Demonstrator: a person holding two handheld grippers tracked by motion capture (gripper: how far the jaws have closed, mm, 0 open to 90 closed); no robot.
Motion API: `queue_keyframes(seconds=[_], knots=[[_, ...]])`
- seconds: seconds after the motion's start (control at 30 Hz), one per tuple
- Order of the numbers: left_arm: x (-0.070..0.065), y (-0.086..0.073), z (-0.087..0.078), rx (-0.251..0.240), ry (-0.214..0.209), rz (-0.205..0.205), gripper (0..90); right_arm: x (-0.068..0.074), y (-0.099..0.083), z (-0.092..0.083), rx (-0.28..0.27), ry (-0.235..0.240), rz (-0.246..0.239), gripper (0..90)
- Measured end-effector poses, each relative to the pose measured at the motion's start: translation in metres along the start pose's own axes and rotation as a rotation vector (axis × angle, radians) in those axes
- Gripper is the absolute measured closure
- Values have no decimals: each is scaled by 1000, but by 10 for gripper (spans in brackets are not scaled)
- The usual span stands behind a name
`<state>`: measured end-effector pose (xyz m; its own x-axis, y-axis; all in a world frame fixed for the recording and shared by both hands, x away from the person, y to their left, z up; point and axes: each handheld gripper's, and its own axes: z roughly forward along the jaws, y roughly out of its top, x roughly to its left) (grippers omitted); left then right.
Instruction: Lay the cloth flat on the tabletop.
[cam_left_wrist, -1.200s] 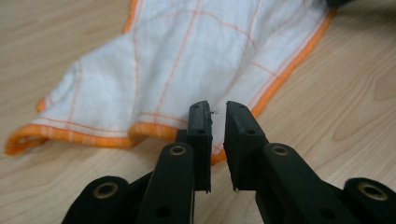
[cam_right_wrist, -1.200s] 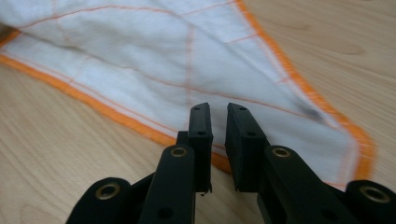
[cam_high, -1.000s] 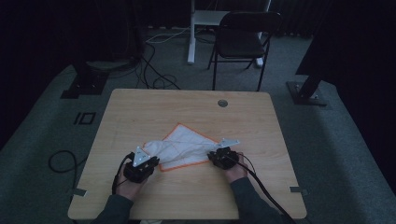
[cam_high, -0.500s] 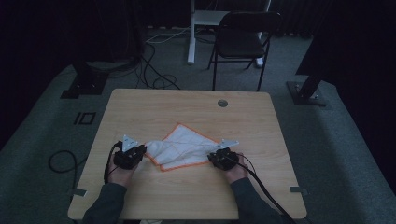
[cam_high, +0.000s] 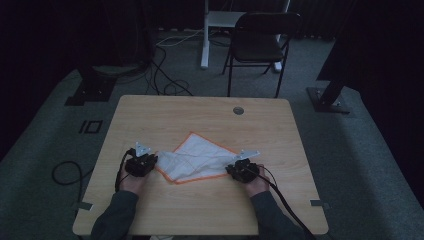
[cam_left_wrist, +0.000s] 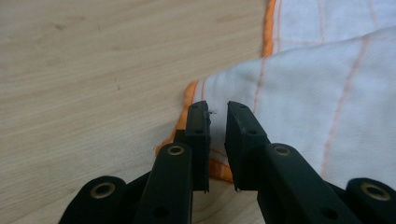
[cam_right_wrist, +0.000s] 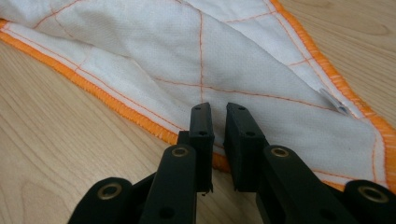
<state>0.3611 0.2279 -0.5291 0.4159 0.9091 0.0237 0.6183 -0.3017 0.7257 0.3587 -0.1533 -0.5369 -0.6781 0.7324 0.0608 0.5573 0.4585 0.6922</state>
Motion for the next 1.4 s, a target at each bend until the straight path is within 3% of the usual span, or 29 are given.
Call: queue_keyframes(seconds=[0.13, 0.53, 0.8, 1.23, 1.4], knots=[[2, -4, 7, 26, 0, -3, 802, -3, -1, -2, 5, -4, 0, 816], [3, -2, 8, 27, 7, -6, 808, -18, -6, -11, 20, -54, 28, 819], [4, -2, 9, 19, 5, -14, 808, 6, 4, -7, -27, 15, -25, 825], [3, -2, 11, 8, 9, -29, 808, 48, 22, 23, -64, 126, -66, 834], [3, -2, 11, 4, 10, -32, 808, 54, 23, 32, -52, 112, -72, 821]])
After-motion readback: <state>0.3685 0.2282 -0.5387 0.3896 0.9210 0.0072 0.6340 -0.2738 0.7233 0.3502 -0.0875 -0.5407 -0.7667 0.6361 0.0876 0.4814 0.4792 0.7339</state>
